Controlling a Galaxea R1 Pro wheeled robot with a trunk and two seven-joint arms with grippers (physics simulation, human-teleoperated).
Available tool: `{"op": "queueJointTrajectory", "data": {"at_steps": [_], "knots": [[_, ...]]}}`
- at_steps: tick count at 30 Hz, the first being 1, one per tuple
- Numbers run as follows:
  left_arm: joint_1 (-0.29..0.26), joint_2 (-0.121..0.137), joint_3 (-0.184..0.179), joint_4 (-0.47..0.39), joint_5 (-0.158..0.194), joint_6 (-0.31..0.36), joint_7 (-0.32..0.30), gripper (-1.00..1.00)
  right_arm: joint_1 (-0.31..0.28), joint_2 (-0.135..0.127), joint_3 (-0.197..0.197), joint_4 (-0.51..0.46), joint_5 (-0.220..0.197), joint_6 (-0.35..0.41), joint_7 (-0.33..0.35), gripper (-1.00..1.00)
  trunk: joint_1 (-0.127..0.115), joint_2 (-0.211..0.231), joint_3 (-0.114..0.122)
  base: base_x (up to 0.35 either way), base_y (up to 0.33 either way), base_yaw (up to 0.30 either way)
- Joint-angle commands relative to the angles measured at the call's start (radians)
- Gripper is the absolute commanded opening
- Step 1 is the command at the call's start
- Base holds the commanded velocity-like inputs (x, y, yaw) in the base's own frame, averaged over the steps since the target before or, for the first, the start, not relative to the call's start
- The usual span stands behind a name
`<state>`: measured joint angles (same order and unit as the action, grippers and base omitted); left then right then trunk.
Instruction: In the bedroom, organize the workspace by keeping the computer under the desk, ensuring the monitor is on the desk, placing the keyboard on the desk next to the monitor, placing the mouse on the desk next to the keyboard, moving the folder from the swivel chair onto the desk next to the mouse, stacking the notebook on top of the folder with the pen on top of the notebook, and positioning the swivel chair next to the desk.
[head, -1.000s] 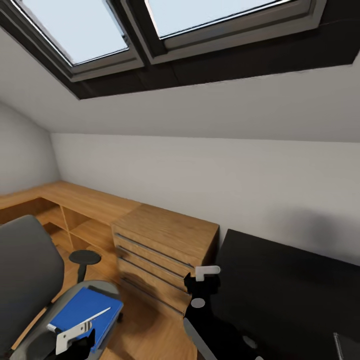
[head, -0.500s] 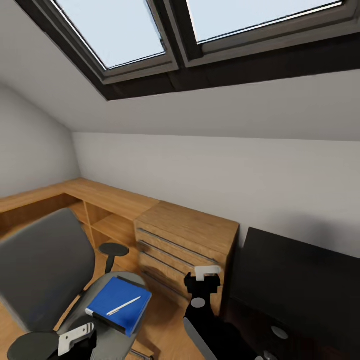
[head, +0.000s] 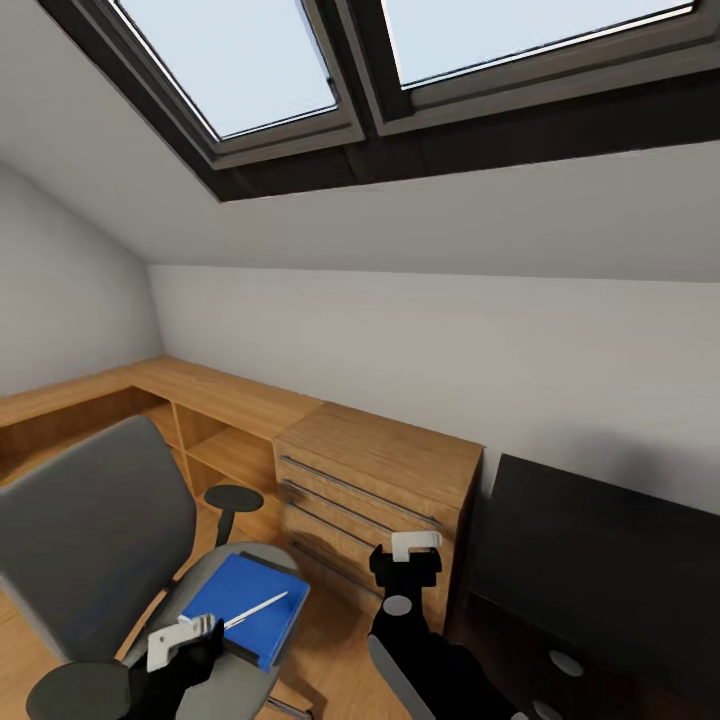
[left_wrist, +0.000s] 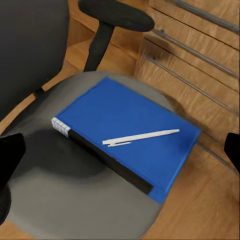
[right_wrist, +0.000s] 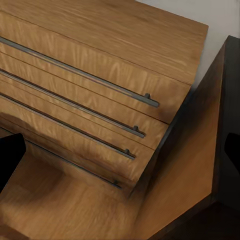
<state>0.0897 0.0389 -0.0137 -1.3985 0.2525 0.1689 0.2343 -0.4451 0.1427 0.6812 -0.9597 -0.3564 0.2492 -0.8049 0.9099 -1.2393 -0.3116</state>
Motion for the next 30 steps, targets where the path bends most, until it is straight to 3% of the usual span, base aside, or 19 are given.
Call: {"op": "queueJointTrajectory", "data": {"at_steps": [1,3,6,9,19,30], "knots": [[0.0,0.0,-0.003,-0.032,0.008,0.021,0.006,1.0,-0.001,-0.001,0.003,-0.001,-0.004,0.007,-0.007,1.0,0.0,-0.001,-0.001,-0.001,0.002,0.0],[0.001,0.0,-0.008,-0.12,0.008,0.097,0.007,1.0,-0.001,0.0,0.003,-0.001,-0.004,0.007,-0.007,1.0,0.0,-0.001,-0.001,0.0,0.001,0.0],[0.0,-0.001,-0.012,-0.18,0.008,0.205,0.007,1.0,-0.001,0.0,0.004,-0.001,-0.005,0.008,-0.007,1.0,0.0,-0.001,-0.001,0.0,0.0,0.0],[0.0,-0.013,-0.015,-0.208,0.008,0.267,0.008,1.0,-0.001,0.002,0.004,-0.001,-0.006,0.008,-0.007,1.0,0.0,-0.001,-0.001,0.0,0.0,0.0],[-0.001,-0.027,-0.009,-0.22,0.009,0.299,0.008,1.0,-0.001,0.003,0.004,0.005,-0.007,0.008,0.011,1.0,0.0,-0.001,-0.001,0.004,0.019,0.0],[-0.001,-0.019,0.01,-0.221,0.008,0.297,0.008,1.0,-0.001,0.003,0.004,0.01,-0.021,0.007,0.09,1.0,0.0,-0.001,-0.001,0.12,0.243,0.0]]}}
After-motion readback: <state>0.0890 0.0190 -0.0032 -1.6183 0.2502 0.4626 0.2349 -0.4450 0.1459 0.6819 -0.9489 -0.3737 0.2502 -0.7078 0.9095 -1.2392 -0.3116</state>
